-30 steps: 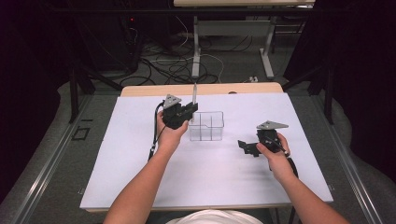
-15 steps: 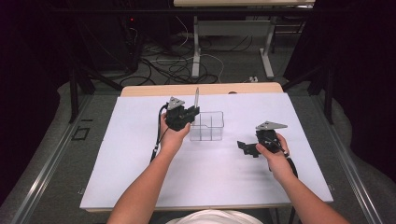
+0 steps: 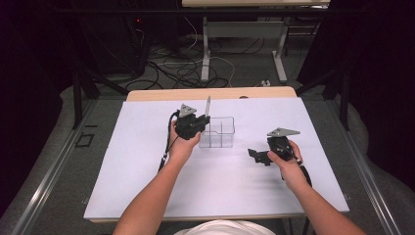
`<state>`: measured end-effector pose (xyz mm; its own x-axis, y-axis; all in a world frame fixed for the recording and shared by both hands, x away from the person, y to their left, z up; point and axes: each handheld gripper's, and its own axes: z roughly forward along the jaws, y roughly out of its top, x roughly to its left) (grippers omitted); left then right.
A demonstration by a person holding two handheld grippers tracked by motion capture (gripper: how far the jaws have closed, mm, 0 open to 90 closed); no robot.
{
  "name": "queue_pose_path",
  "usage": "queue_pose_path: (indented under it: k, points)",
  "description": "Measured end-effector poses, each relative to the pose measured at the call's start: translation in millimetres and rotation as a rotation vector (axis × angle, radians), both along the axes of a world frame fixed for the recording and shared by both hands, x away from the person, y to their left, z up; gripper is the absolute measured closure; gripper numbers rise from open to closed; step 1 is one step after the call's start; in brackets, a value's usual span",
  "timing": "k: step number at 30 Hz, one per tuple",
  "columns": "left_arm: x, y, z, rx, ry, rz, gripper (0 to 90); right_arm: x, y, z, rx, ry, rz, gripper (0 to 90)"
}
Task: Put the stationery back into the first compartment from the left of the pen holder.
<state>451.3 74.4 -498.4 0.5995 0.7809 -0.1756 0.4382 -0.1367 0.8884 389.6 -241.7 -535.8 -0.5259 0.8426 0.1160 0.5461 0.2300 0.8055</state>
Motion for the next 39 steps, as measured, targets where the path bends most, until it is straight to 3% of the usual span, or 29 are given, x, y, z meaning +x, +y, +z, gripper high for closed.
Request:
queue_pose_path:
  k: [5,13,23,26,35,39]
  points:
    - [-3.2,-0.7,1.0,0.035,-0.002,-0.004,78.4,-0.1,0.4,-0.3,-0.001,0.0,0.003,4.1]
    - [-10.2,7.6,11.7,0.023,-0.017,0.004,68.7,0.0,0.1,-0.6,-0.003,0.001,0.0,4.8]
    - [-18.1,23.3,22.0,0.008,-0.004,0.004,56.3,0.0,0.7,-0.9,-0.006,0.001,0.002,4.8]
    - [-20.9,26.9,23.3,-0.008,-0.01,0.015,50.4,0.1,0.3,-1.1,-0.008,0.003,0.0,4.8]
    - [-27.7,39.8,25.2,-0.005,-0.032,0.045,34.5,0.1,0.0,-1.3,-0.01,0.007,-0.003,5.2]
    - [-33.0,46.2,26.5,0.036,-0.058,0.083,30.5,0.2,-0.2,-1.4,-0.01,0.004,-0.005,5.3]
